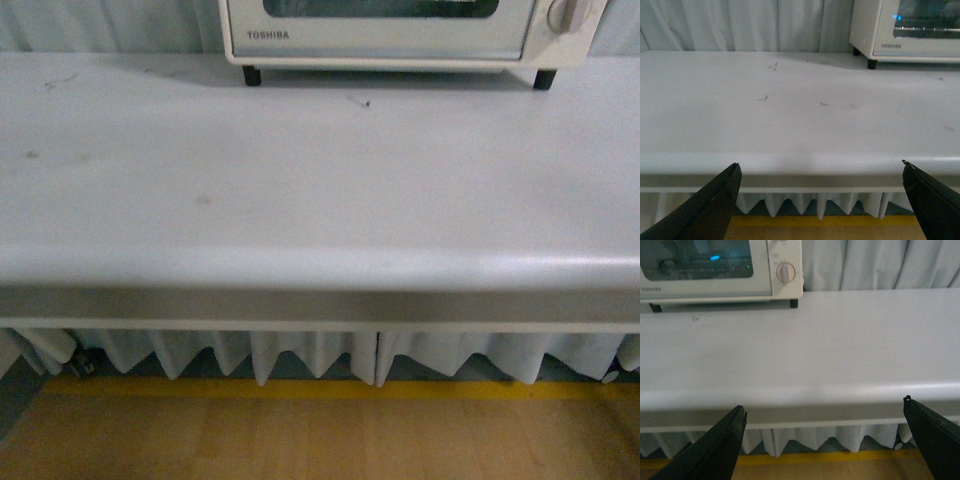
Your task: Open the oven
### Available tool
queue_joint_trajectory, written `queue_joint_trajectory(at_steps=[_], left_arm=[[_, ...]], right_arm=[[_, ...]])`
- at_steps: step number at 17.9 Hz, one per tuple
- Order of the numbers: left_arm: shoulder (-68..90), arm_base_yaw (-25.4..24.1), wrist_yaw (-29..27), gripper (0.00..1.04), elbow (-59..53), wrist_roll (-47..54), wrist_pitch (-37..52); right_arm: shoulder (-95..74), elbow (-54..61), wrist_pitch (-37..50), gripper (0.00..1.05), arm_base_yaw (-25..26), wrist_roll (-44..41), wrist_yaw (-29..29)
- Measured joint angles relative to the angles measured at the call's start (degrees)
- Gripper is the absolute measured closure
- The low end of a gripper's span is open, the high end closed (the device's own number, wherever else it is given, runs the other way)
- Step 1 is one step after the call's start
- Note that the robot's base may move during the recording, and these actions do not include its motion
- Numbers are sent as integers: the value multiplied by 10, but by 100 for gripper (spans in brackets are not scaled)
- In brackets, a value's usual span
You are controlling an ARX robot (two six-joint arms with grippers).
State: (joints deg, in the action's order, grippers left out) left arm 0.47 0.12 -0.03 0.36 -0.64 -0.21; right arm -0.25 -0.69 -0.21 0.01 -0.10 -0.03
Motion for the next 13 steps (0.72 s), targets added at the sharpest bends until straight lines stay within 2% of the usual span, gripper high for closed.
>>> queue_joint_trajectory(at_steps=[13], left_arm=[[0, 0, 0, 7, 0, 0, 2]], right_arm=[[0, 0, 2, 6, 0, 1, 0]])
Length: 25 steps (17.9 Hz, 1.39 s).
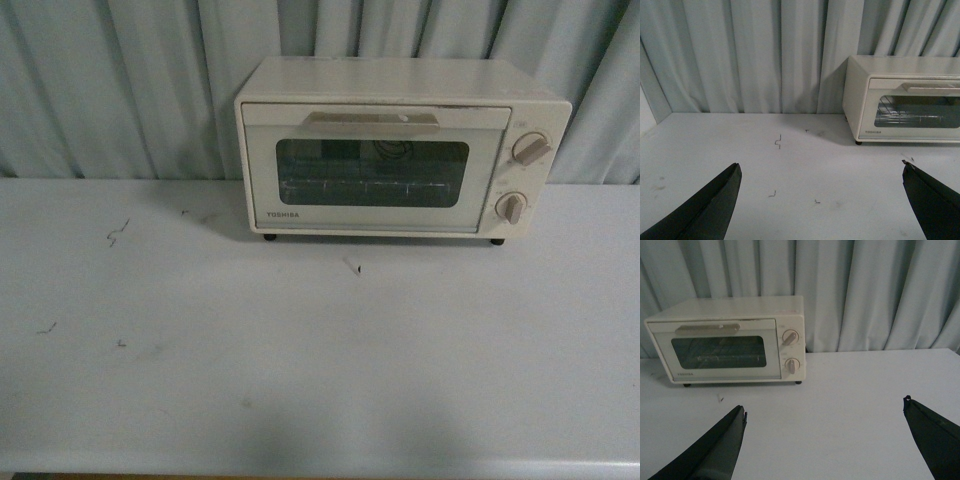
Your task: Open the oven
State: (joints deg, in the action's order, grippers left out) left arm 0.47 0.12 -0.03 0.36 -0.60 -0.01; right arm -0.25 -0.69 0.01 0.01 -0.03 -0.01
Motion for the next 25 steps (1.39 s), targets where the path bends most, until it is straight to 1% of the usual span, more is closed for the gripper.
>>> queue_joint_trajectory(at_steps=[25], left_arm=[[0, 0, 0, 7, 0, 0, -2]], right_arm=[[0, 0, -2, 6, 0, 0, 0]])
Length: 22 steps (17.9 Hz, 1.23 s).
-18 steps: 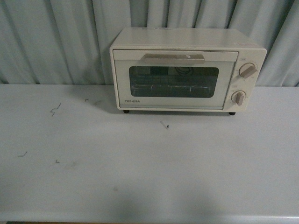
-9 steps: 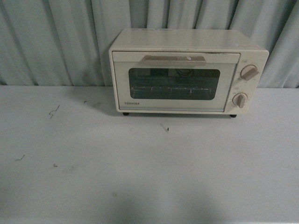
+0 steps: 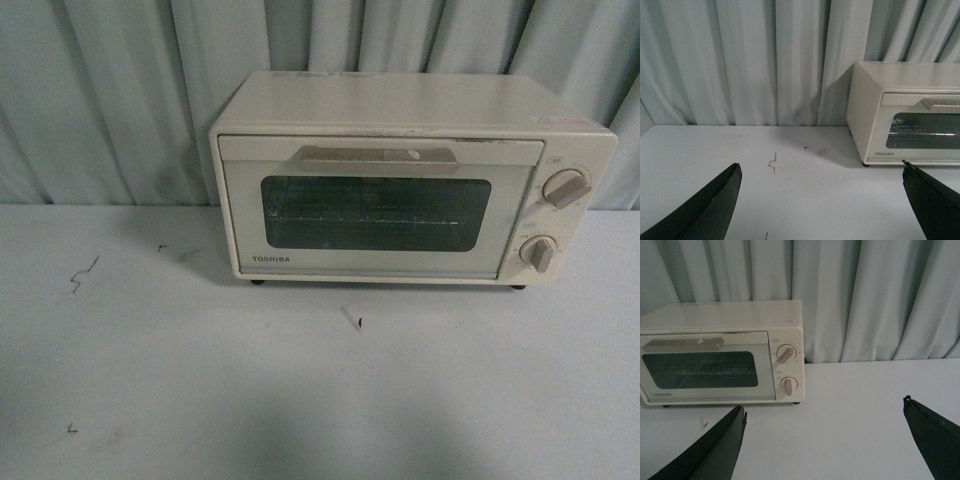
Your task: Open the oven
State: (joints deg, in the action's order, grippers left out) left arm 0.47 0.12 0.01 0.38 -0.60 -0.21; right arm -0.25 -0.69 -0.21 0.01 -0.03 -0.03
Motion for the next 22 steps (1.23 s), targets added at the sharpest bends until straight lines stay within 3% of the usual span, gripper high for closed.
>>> queue_joint_trajectory(at_steps=[4, 5, 6, 8, 10, 15, 18, 22], left_arm=[[0, 0, 0, 7, 0, 0, 0], [206, 114, 26, 7, 92, -232, -158], [220, 127, 20, 7, 91, -252, -150], [304, 212, -21, 7, 78, -388, -96], [469, 333, -88, 7, 77, -587, 34], [764, 497, -125, 7, 152, -816, 263], [919, 535, -131, 7, 205, -878, 348], [1051, 528, -115, 7, 272, -890, 409]], right_arm=[[0, 0, 0, 6, 0, 0, 0], [0, 0, 0, 6, 0, 0, 1], [0, 0, 0, 6, 0, 0, 1], [0, 0, 0, 6, 0, 0, -1], [0, 0, 0, 6, 0, 0, 0], [0, 0, 0, 6, 0, 0, 0], [0, 0, 0, 6, 0, 0, 0], [0, 0, 0, 6, 0, 0, 1]])
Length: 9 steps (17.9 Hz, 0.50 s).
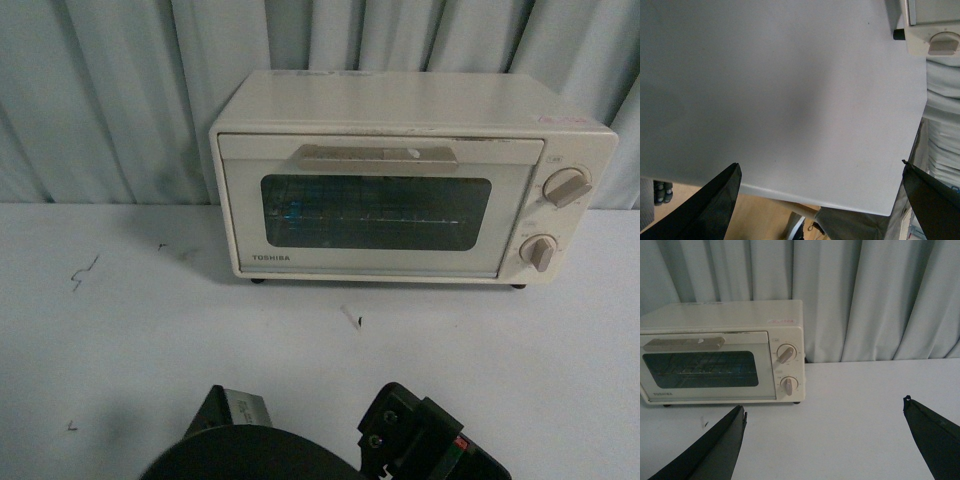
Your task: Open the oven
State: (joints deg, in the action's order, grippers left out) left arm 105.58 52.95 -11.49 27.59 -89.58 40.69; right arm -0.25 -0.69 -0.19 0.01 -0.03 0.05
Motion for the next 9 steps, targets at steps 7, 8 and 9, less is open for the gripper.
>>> queue_joint_trajectory(at_steps=[7, 8, 9], left_arm=[[81, -66, 31, 7, 82, 45, 22], [89, -75, 33, 7, 89, 49, 22], [92, -83, 37, 7, 94, 55, 23]], right_arm=[[0, 0, -1, 6, 0, 0, -1], [0, 0, -1, 6, 0, 0, -1], [0, 0, -1, 6, 0, 0, -1]])
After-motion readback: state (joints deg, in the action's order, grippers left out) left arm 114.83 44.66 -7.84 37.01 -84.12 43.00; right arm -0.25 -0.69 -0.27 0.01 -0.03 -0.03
